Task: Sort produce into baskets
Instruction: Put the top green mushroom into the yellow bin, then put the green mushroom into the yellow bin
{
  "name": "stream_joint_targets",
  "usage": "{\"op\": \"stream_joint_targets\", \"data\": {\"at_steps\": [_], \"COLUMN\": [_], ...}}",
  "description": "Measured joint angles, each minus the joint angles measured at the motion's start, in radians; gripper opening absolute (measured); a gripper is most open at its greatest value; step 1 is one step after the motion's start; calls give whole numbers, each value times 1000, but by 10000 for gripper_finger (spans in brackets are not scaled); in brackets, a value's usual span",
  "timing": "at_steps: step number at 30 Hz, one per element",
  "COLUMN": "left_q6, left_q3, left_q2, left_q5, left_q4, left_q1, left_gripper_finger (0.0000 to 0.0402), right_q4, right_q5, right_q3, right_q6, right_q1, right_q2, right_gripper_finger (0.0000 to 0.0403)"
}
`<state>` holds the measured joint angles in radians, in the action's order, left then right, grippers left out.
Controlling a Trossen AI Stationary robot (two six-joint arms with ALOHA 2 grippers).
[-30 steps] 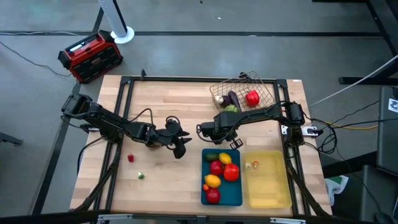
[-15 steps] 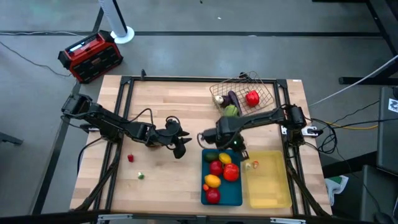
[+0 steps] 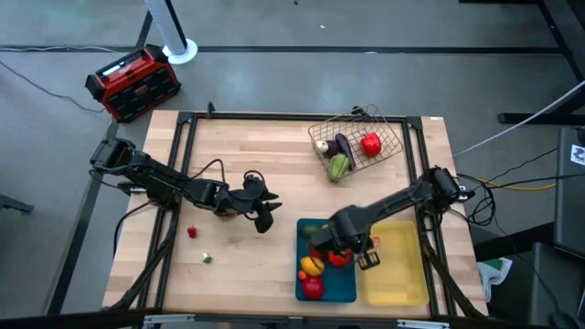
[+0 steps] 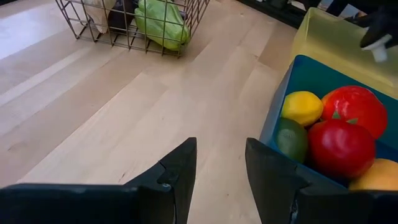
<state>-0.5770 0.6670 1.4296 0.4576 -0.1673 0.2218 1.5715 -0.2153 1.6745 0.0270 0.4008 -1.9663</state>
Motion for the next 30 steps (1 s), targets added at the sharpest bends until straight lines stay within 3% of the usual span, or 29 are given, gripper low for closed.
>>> {"op": "stream_joint_targets", "data": {"at_steps": [11,18,25,30], "left_q6": [0,21,45,129], "left_q3": [0,0,0,0], "left_q2": [0,0,-4,-79], "left_q5": [0,0,-2,-37], "left_q4": [0,0,3,62], "left_q1": [12,12,12,12], "left_gripper_finger": [133,133,133,133], "right_q4": [0,0,-2,-4], "right_q5": [17,21,23,49], "right_q3": [0,0,0,0], "right_q6": [152,282,335,336], "right_q1": [192,233,235,234], "right_q2": [0,1,1,1], "right_gripper_finger": [76,84,160,214]}}
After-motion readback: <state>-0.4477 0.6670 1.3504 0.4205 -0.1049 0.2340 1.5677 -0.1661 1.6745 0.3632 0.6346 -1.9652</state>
